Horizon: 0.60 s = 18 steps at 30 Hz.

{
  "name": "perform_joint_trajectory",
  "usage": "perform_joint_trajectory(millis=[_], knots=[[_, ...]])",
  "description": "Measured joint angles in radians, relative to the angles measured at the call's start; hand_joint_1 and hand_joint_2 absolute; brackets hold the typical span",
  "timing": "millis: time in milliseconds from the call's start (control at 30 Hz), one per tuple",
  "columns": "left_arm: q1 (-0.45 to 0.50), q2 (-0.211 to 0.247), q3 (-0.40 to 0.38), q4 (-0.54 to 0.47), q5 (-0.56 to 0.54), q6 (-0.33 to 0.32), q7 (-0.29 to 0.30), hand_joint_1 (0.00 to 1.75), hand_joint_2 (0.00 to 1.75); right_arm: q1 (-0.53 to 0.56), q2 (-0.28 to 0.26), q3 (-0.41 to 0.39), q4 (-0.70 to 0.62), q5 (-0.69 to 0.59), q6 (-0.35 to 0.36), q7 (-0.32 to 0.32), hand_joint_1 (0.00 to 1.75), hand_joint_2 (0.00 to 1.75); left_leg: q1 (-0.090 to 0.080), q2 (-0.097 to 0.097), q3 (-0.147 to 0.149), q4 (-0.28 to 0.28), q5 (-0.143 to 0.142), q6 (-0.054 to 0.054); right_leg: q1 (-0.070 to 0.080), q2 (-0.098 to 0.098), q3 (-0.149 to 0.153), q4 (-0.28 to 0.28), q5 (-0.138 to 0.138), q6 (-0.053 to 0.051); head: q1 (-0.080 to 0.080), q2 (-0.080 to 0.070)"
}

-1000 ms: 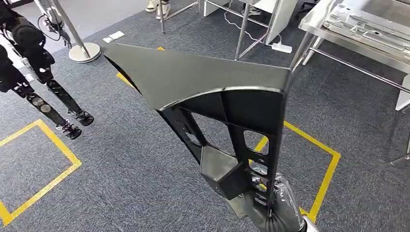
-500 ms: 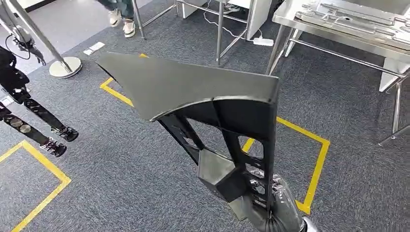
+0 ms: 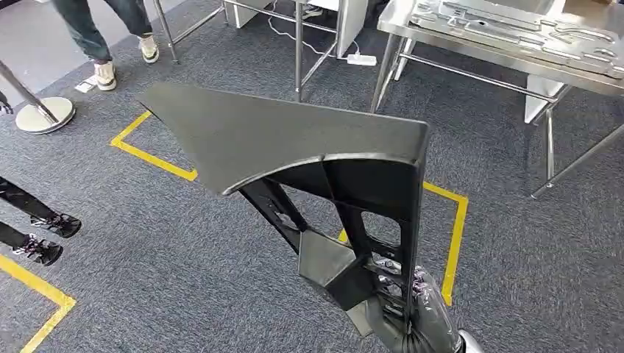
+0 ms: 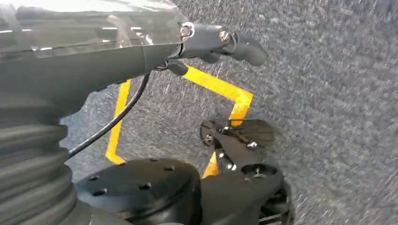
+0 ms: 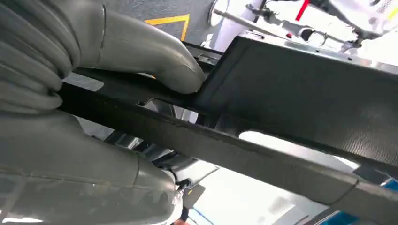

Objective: Take the parts from the cabinet and place them on the table.

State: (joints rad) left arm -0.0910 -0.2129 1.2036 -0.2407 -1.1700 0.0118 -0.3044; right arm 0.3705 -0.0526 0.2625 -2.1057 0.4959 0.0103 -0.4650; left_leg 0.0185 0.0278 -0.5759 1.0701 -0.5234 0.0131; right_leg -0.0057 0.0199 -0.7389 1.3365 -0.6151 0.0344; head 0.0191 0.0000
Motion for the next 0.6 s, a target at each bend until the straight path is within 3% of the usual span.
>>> perform_joint_trajectory(millis=[33,100,133,167,267,300,367,433,467,500,533,600], knots=[[-0.001,0.000,0.000,0.000,-0.001,0.000,-0.001,0.00,1.75,0.001,0.000,0.000,0.000,-0.002,0.000,0.000,1.75,1.75,0.000,0.009,0.002,0.000,-0.003,-0.001,0.000,-0.002,0.012,-0.032,0.032,0.000,0.000,0.000],[-0.002,0.000,0.000,0.000,-0.001,-0.001,-0.002,0.00,1.75,0.001,-0.001,0.000,0.000,-0.004,0.000,0.000,1.75,1.75,0.000,0.024,0.012,0.000,-0.008,-0.005,0.002,-0.019,0.089,-0.197,0.127,-0.004,0.000,0.000],[-0.002,0.000,-0.001,0.000,-0.001,-0.002,-0.003,0.00,1.75,0.000,-0.001,0.000,0.000,-0.005,0.000,0.000,1.75,1.75,-0.001,0.029,0.015,-0.001,-0.012,-0.008,0.006,-0.053,0.125,-0.273,0.152,-0.009,0.000,0.000],[-0.002,0.000,-0.001,0.000,-0.002,-0.002,-0.003,0.00,1.75,-0.003,-0.001,0.000,0.000,-0.006,0.000,0.001,1.75,1.75,-0.008,0.034,0.016,0.000,-0.015,-0.014,0.020,-0.071,0.133,-0.290,0.133,-0.011,0.000,0.000],[-0.004,0.000,0.000,0.000,-0.003,-0.003,-0.002,0.00,1.75,-0.001,-0.002,-0.001,0.000,-0.015,0.000,0.000,1.75,1.75,-0.009,0.053,0.027,-0.014,-0.015,-0.025,0.020,-0.052,0.129,-0.291,0.133,-0.018,-0.001,0.000],[-0.006,0.000,-0.001,0.000,-0.003,-0.004,-0.002,0.00,1.75,-0.002,-0.002,-0.001,0.000,-0.016,0.000,0.000,1.75,1.75,-0.013,0.059,0.034,-0.015,-0.020,-0.033,0.014,-0.043,0.135,-0.300,0.137,-0.025,-0.002,0.000],[-0.009,0.000,-0.001,0.000,-0.004,-0.005,-0.003,0.00,1.75,-0.002,-0.002,-0.001,0.000,-0.018,0.000,-0.001,1.75,1.75,-0.007,0.001,0.018,0.036,-0.053,-0.037,0.005,-0.035,0.147,-0.306,0.136,-0.036,-0.002,0.000],[-0.006,0.000,-0.001,0.000,-0.001,-0.011,-0.001,0.00,1.75,-0.004,-0.002,0.000,0.000,-0.019,0.001,0.000,1.75,1.75,-0.008,-0.021,-0.057,0.192,-0.125,-0.038,0.004,-0.020,0.152,-0.306,0.134,-0.044,-0.003,0.000],[-0.003,0.000,-0.001,0.000,0.000,-0.012,0.000,0.00,1.75,-0.004,-0.003,-0.001,0.000,-0.019,0.001,0.000,1.75,1.75,-0.008,-0.023,-0.093,0.259,-0.144,-0.039,0.004,-0.010,0.153,-0.305,0.132,-0.045,-0.003,0.000],[-0.001,0.000,0.000,0.000,0.002,-0.014,0.000,0.00,1.75,-0.004,-0.003,-0.001,0.001,-0.019,0.001,0.001,1.75,1.75,-0.007,-0.023,-0.110,0.284,-0.138,-0.039,0.004,0.001,0.154,-0.304,0.132,-0.045,-0.003,0.000],[0.000,0.000,0.000,0.000,0.003,-0.014,0.000,0.00,1.75,-0.004,-0.003,-0.001,0.001,-0.019,0.001,0.001,1.75,1.75,-0.007,-0.023,-0.105,0.262,-0.111,-0.039,0.004,0.010,0.157,-0.304,0.130,-0.045,-0.003,0.000],[-0.002,0.002,0.000,0.000,0.003,-0.015,0.000,0.00,1.75,-0.004,-0.003,-0.001,0.001,-0.019,0.001,0.001,1.75,1.75,-0.004,-0.031,-0.049,0.119,-0.022,-0.039,-0.001,0.031,0.162,-0.300,0.125,-0.038,-0.003,0.000]])
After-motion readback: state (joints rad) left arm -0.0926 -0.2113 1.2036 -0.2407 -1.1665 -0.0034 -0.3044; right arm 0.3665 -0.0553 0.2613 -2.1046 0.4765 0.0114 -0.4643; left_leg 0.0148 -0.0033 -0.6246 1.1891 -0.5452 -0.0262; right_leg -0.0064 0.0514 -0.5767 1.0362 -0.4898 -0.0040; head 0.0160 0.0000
